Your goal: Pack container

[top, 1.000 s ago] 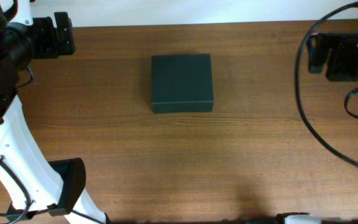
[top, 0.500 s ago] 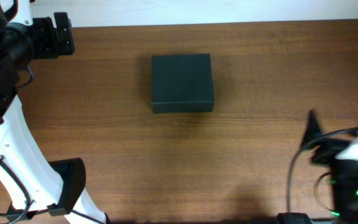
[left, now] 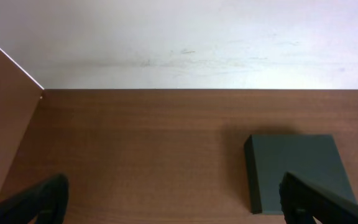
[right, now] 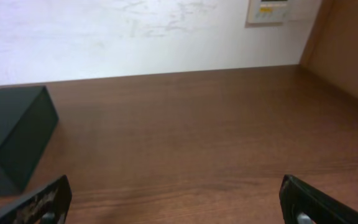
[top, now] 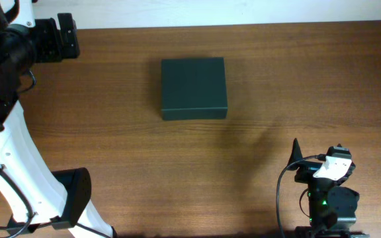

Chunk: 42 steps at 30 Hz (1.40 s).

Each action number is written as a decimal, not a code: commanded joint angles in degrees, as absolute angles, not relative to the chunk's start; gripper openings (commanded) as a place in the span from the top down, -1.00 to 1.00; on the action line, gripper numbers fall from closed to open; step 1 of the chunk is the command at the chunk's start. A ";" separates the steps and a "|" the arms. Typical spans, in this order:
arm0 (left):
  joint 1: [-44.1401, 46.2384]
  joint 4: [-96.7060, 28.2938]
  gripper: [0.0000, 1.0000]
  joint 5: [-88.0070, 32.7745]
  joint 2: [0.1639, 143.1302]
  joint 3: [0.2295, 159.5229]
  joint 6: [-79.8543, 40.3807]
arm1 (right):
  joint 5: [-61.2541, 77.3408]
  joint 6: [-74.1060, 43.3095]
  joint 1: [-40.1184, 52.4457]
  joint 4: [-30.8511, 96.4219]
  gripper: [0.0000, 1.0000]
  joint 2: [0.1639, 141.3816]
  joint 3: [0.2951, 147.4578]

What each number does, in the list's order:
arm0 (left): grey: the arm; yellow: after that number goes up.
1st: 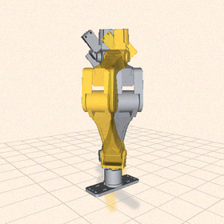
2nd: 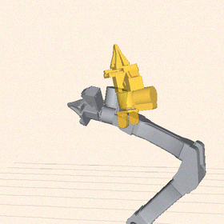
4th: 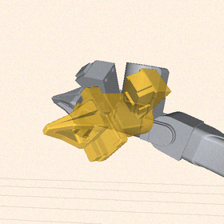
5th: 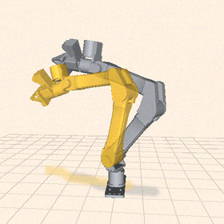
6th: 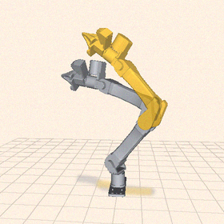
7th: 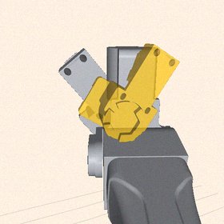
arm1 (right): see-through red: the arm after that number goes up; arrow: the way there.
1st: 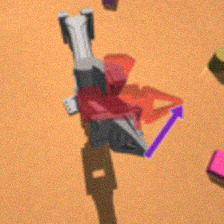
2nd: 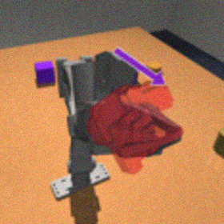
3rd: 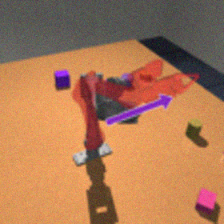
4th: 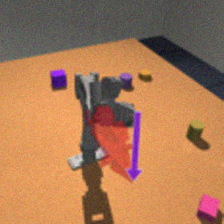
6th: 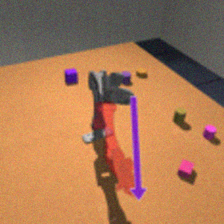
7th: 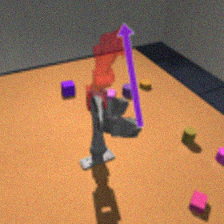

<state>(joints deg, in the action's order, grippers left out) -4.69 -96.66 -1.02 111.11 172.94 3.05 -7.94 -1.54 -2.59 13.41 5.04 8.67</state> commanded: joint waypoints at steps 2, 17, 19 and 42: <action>-5.10 -96.66 -0.99 -0.58 111.31 172.88 3.51 | -12.73 -1.91 -3.03 12.86 -0.97 1.69 5.23; -5.10 -96.66 -0.99 -0.60 111.31 172.88 3.51 | -12.69 -1.93 -3.03 11.51 -0.97 0.21 3.64; -5.10 -96.66 -0.98 -0.60 111.31 172.88 3.51 | -12.69 -1.91 -3.03 11.51 -0.98 0.21 3.64; -5.04 -69.10 -0.99 5.87 85.06 130.15 5.72 | -12.69 -1.93 -3.03 11.51 -0.97 0.21 3.64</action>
<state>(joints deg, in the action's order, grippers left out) -4.69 -78.91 3.70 96.86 144.51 4.38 -11.57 -1.54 -2.59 11.73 0.89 4.25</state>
